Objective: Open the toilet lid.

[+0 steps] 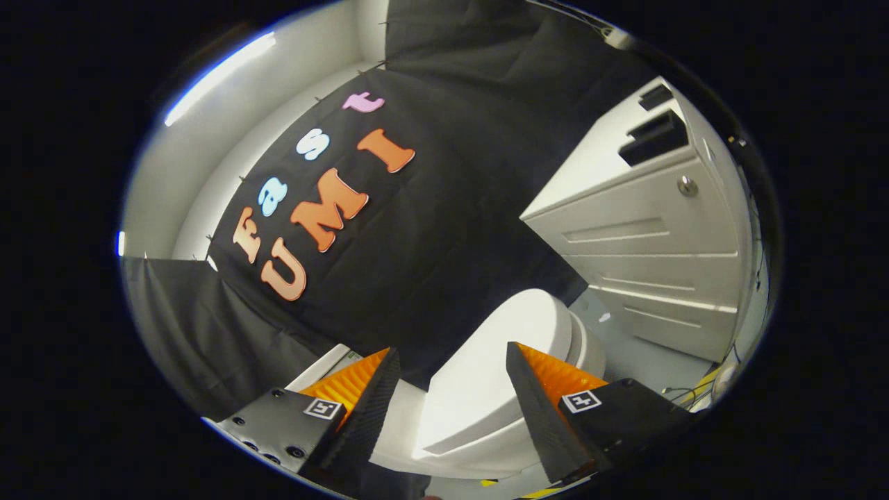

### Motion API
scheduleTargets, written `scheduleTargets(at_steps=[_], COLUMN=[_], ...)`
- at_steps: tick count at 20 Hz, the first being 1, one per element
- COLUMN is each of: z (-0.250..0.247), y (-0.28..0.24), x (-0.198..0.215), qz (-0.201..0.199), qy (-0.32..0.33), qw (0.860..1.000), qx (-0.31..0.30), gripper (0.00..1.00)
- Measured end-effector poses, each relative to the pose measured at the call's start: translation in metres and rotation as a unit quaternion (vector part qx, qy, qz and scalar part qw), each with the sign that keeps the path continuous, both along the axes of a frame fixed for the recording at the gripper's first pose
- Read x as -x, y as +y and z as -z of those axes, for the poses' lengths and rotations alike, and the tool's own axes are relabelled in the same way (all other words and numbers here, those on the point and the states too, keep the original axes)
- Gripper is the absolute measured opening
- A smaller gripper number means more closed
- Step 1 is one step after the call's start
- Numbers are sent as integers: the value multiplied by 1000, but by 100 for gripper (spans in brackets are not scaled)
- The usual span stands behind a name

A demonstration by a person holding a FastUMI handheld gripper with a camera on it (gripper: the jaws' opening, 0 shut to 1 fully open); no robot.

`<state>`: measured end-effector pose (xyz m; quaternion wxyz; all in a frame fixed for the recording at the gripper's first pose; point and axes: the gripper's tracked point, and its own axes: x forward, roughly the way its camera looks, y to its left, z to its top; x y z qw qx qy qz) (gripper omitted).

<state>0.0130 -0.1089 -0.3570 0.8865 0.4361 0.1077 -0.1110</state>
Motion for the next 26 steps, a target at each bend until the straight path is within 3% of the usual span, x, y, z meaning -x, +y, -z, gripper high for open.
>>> scheduleTargets(at_steps=[3, 12, 17, 20, 26], z=[52, 115, 135, 136, 173], y=[3, -24, -25, -37, -41], x=[2, -6, -8, -8, -2], qz=[-10, 37, 33, 44, 57], qy=[33, 20, 9, -4, 39], qw=[999, 989, 982, 979, 972], qx=[-36, -144, -185, -201, -226], gripper=[99, 99, 99, 87, 87])
